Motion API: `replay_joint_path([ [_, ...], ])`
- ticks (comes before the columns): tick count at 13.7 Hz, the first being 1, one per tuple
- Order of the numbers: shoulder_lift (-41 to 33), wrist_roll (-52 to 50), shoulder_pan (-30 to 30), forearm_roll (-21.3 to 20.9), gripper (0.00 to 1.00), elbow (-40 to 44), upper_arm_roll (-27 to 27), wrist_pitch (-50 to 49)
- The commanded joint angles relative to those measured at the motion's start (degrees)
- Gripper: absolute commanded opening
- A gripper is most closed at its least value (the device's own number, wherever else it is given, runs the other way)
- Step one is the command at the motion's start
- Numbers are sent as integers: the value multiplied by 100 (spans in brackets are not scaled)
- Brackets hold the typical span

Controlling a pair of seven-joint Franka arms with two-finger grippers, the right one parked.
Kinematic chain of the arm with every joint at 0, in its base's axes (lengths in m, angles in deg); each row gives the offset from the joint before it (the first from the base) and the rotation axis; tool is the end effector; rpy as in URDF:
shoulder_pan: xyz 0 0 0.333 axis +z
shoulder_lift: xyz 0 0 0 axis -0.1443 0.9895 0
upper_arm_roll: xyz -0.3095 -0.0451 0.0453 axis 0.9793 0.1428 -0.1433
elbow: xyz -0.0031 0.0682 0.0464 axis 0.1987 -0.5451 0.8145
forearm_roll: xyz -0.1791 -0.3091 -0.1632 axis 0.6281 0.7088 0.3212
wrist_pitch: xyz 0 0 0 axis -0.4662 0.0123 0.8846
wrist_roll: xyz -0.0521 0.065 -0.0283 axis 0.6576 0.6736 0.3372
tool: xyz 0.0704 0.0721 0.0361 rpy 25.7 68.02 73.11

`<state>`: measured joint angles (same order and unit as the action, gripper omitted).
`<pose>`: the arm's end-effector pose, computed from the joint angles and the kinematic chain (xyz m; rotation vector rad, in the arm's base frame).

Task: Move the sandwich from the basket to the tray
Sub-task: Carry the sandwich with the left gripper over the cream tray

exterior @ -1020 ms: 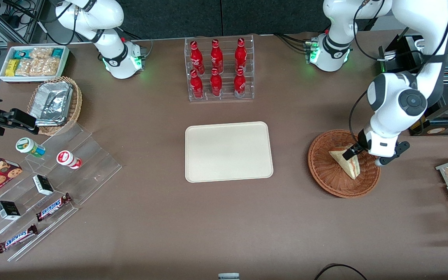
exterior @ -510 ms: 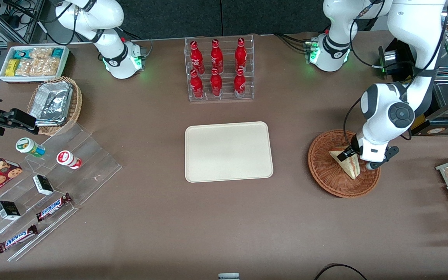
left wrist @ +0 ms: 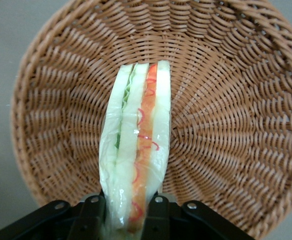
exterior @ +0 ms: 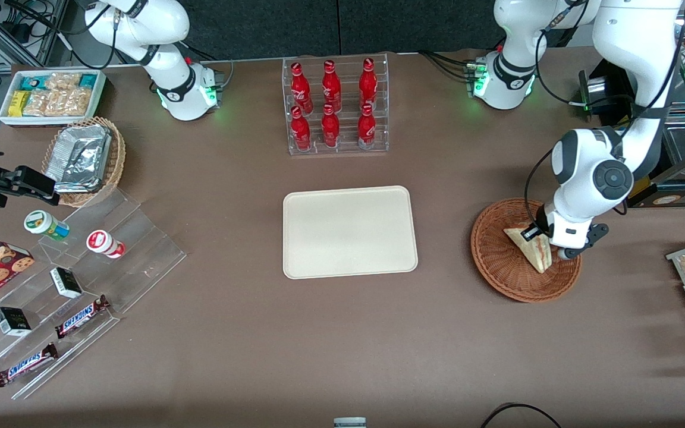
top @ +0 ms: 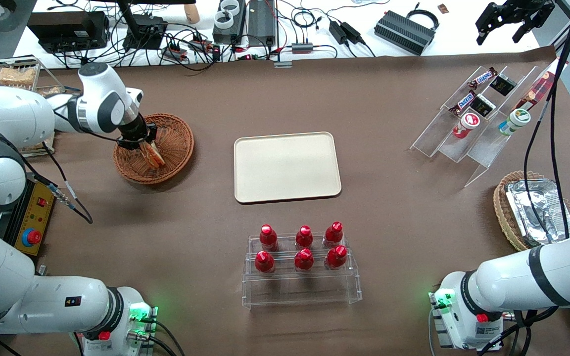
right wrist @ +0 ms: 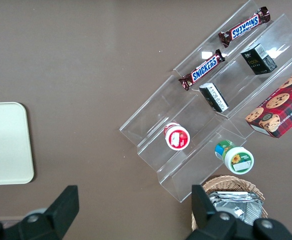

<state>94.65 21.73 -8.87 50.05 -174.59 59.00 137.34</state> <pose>0.5397 -0.0391 0.2698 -2.9752 -0.8832 0.1235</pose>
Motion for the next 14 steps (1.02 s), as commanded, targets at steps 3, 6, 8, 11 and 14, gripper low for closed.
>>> replay_joint_path([
  [3,-217,-60,-249,-30,0,1345,105,-1895],
  [6,-200,-51,-714,-4,0,1821,140,-2363],
  [8,-138,-68,-1240,22,0,1962,166,-2390],
  [11,125,-60,-2110,49,0,2321,166,-2381],
  [14,555,-51,-2770,58,0,2874,166,-2372],
])
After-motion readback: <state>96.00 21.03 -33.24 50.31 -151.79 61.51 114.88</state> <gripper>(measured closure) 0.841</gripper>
